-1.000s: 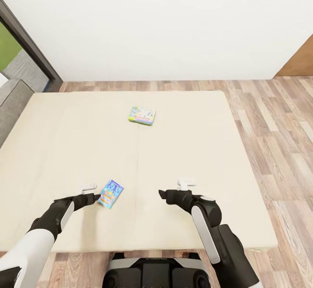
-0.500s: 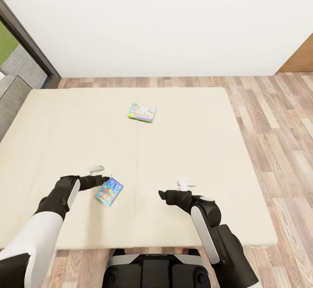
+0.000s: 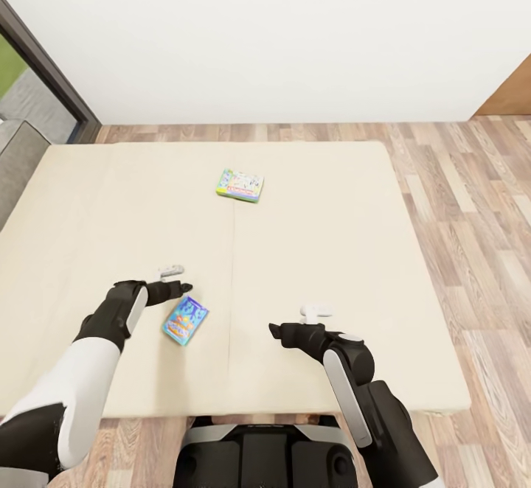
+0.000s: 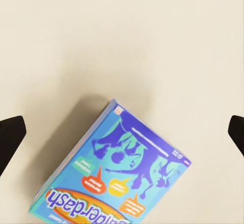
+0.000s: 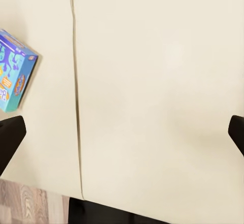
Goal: Put all the toys in the child's room - the three board games (two on the bed and one on the table), the two jigsaw puzzles on the table, and the tennis ball on the table - inside the toy box on the table in the child's room.
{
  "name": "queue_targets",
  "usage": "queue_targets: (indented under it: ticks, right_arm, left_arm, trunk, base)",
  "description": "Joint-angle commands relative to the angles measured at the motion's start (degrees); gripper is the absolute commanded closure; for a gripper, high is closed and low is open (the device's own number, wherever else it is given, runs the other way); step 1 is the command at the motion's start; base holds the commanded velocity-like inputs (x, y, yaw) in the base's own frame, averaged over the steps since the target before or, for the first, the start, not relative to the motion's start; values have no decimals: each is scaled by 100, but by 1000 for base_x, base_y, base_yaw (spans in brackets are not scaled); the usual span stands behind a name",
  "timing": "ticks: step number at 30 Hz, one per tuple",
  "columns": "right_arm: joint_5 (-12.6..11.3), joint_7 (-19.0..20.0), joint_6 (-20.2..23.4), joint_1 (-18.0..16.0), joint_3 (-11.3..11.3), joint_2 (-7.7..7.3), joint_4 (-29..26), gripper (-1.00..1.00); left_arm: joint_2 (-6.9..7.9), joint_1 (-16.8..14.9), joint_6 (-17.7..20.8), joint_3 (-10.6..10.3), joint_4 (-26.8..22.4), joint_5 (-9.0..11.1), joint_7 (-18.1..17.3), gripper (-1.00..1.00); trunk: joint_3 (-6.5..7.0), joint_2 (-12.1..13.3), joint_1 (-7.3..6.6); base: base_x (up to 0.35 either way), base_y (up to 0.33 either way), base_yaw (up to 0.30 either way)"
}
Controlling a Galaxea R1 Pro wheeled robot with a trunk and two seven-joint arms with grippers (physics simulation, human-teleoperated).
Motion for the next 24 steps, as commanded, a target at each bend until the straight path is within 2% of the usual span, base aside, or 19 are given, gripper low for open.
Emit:
queue_targets:
  ticks: [1, 13, 24]
  right_arm:
    - [-61, -58, 20, -4, 4, 0, -3, -100]
    - [-49, -63, 18, 1, 19, 8, 1, -100]
    - [-50, -68, 12, -1, 21, 8, 9, -100]
  left_arm:
    - [-6, -6, -84, 24, 82, -24, -21, -100]
    - [-4, -12, -493, -4, 304, -31, 7, -100]
    - [24, -12, -505, -10, 309, -34, 4, -100]
  trunk:
    - [-16, -10, 3]
    - [-127, -10, 3]
    - [-228, -10, 3]
  base:
    - [0, 0, 0]
    - [0, 0, 0]
    - [0, 0, 0]
